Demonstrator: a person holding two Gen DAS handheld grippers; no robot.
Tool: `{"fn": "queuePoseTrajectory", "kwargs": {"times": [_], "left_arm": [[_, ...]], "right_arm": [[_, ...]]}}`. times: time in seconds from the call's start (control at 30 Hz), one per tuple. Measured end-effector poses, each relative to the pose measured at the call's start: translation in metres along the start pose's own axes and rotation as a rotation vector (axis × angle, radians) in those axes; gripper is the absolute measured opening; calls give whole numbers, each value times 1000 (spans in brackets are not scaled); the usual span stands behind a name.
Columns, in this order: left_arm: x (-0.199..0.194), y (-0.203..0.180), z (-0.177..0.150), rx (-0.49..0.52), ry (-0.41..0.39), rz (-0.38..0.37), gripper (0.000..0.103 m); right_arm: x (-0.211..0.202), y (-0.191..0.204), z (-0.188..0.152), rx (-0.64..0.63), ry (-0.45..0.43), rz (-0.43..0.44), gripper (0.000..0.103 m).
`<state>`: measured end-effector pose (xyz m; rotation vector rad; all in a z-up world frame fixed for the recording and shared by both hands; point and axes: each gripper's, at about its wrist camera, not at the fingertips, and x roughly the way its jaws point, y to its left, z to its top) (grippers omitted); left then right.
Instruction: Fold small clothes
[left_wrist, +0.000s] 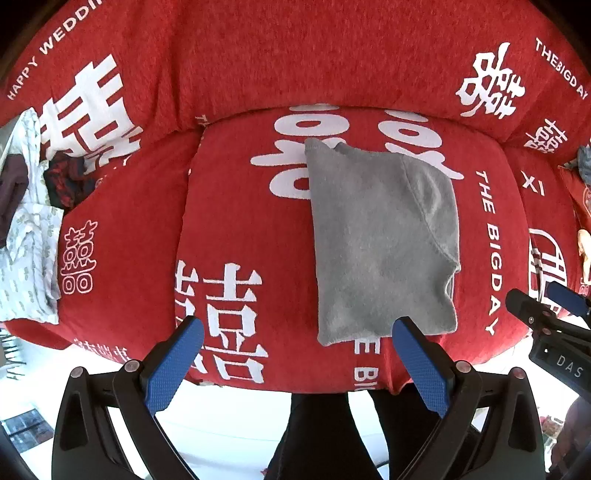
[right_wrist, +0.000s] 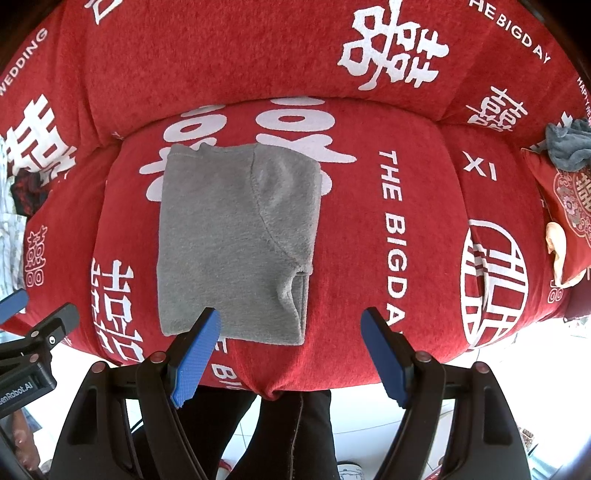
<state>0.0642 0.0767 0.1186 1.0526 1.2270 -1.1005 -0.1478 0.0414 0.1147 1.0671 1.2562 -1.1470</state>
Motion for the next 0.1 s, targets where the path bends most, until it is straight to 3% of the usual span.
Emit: {"fn": "queuePoseTrajectory", "kwargs": {"times": [0.1], "left_arm": [[0,-1,0,7,5,-15,102]], "right_arm": [[0,0,1,1,1,0,81]]}}
